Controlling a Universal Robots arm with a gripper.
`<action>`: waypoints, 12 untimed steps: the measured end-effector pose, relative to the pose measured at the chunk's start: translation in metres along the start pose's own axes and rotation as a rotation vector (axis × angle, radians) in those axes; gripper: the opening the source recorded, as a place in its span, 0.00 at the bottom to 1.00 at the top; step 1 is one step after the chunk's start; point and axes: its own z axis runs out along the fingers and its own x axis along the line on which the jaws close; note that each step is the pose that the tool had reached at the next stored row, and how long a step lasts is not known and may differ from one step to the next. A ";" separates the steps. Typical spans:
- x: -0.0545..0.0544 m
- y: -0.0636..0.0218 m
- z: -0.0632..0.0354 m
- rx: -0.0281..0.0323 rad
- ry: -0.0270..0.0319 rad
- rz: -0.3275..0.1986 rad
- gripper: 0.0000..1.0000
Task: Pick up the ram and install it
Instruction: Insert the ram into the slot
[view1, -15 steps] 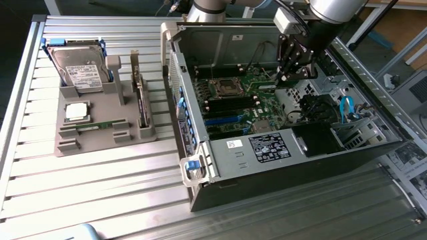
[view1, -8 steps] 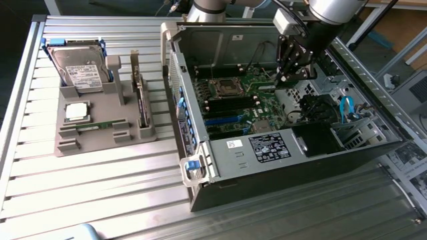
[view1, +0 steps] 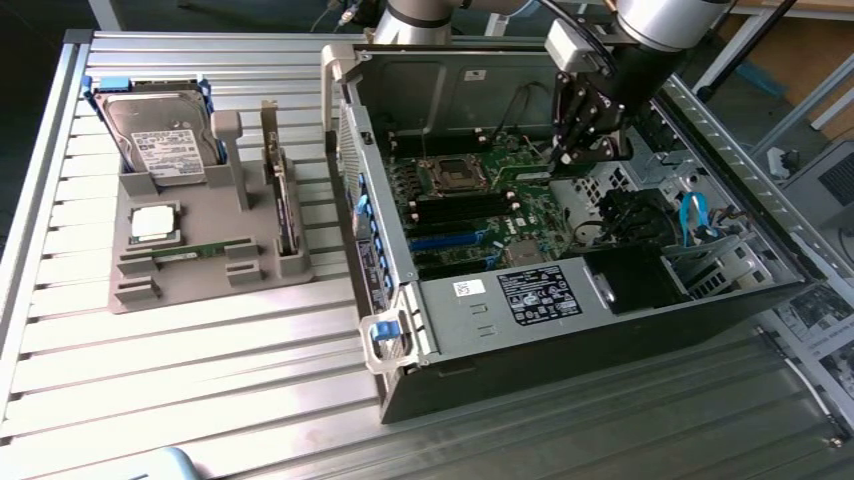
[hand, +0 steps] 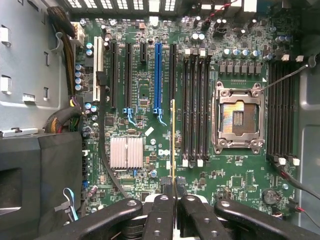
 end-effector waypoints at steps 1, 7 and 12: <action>0.000 0.0000 0.0002 0.0000 0.0001 0.000 0.12; 0.000 0.0000 0.0018 0.0000 0.0000 0.000 0.12; 0.000 0.0001 0.0031 0.0000 0.0001 0.000 0.12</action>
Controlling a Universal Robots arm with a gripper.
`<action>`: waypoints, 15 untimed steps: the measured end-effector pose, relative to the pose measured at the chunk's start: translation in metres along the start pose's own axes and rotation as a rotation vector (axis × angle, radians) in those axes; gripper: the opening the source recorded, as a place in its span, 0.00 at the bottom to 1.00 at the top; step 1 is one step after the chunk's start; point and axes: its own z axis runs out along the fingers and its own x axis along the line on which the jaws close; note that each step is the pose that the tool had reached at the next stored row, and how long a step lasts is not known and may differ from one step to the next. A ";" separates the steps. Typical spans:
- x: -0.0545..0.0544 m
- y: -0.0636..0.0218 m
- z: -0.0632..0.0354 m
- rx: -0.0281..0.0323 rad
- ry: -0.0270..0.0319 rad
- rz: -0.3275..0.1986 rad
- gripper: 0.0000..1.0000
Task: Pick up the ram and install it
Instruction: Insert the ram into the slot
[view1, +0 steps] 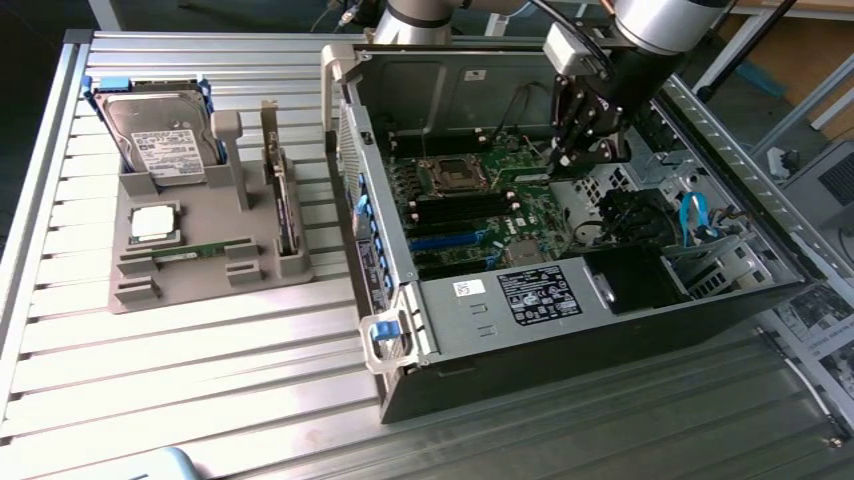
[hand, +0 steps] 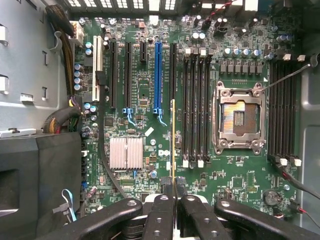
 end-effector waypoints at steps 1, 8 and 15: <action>0.000 0.0000 0.0002 0.0000 0.0000 0.000 0.12; 0.000 0.0000 0.0023 0.0000 0.0000 0.000 0.12; 0.000 0.0001 0.0047 0.0000 0.0000 0.000 0.12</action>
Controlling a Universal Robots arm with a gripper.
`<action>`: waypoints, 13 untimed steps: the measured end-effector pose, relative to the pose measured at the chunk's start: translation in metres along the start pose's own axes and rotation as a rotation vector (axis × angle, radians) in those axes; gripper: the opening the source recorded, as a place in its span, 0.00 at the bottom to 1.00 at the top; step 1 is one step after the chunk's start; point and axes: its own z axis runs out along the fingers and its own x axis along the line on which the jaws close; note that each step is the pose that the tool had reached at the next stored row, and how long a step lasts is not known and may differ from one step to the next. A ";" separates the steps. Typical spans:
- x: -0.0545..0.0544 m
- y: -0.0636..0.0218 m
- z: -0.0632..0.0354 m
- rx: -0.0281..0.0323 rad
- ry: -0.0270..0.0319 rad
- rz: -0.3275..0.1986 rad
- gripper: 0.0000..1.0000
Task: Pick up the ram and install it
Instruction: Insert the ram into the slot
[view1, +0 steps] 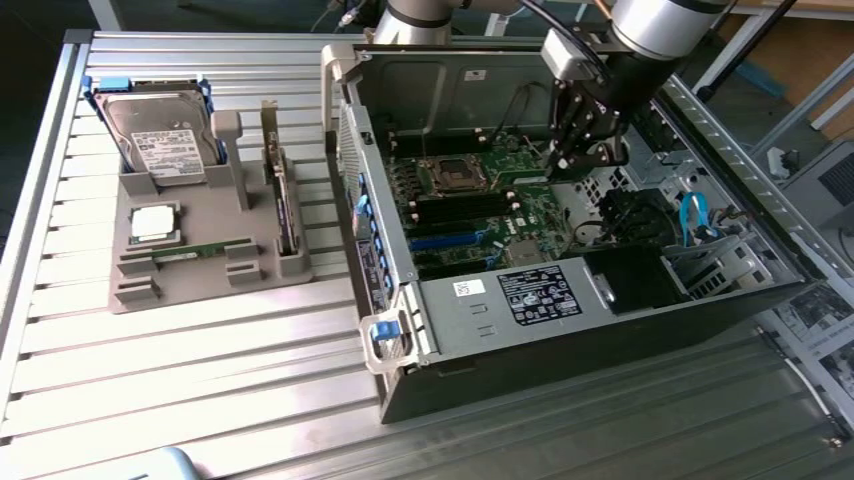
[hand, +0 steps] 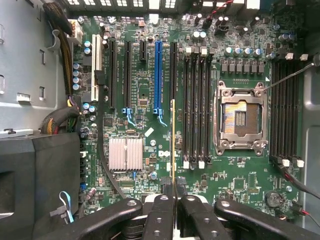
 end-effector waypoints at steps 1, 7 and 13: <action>0.000 0.0000 0.0002 0.0000 -0.0001 0.000 0.12; 0.000 0.0001 0.0017 0.0000 0.0000 0.000 0.12; 0.000 0.0003 0.0032 0.0000 0.0000 0.000 0.12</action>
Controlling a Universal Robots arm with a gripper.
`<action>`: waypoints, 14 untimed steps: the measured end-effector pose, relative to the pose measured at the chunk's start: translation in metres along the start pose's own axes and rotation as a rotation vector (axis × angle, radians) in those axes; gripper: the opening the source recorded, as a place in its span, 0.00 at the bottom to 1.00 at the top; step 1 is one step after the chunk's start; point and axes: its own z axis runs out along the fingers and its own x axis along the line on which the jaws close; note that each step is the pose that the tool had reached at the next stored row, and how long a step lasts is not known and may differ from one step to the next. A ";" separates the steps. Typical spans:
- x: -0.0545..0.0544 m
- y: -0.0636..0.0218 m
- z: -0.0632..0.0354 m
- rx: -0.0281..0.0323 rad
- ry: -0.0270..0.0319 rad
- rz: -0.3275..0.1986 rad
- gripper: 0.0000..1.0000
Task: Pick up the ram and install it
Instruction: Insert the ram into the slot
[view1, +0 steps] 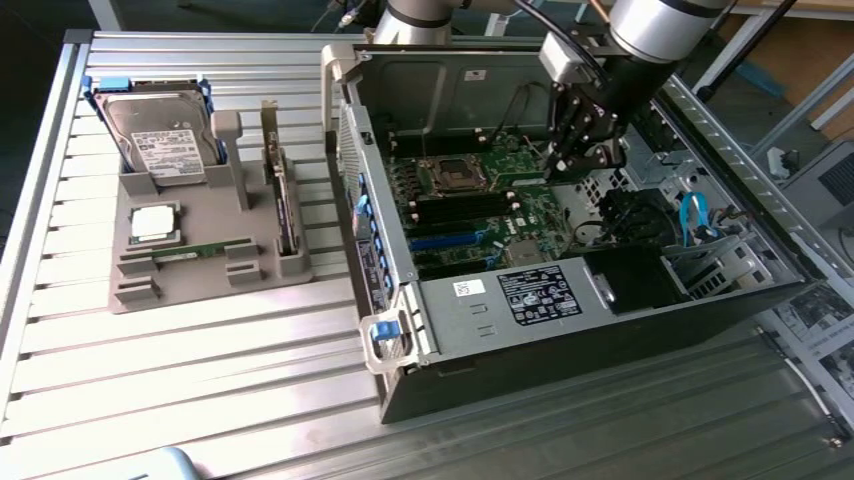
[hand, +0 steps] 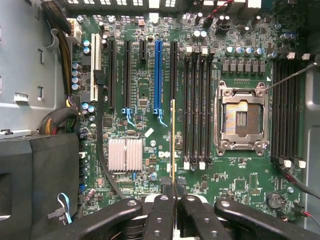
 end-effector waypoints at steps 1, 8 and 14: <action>0.000 0.0000 0.0003 0.0000 0.0000 0.000 0.12; 0.000 0.0002 0.0016 0.0000 0.0000 0.000 0.12; 0.000 0.0003 0.0028 0.0000 0.0000 0.000 0.12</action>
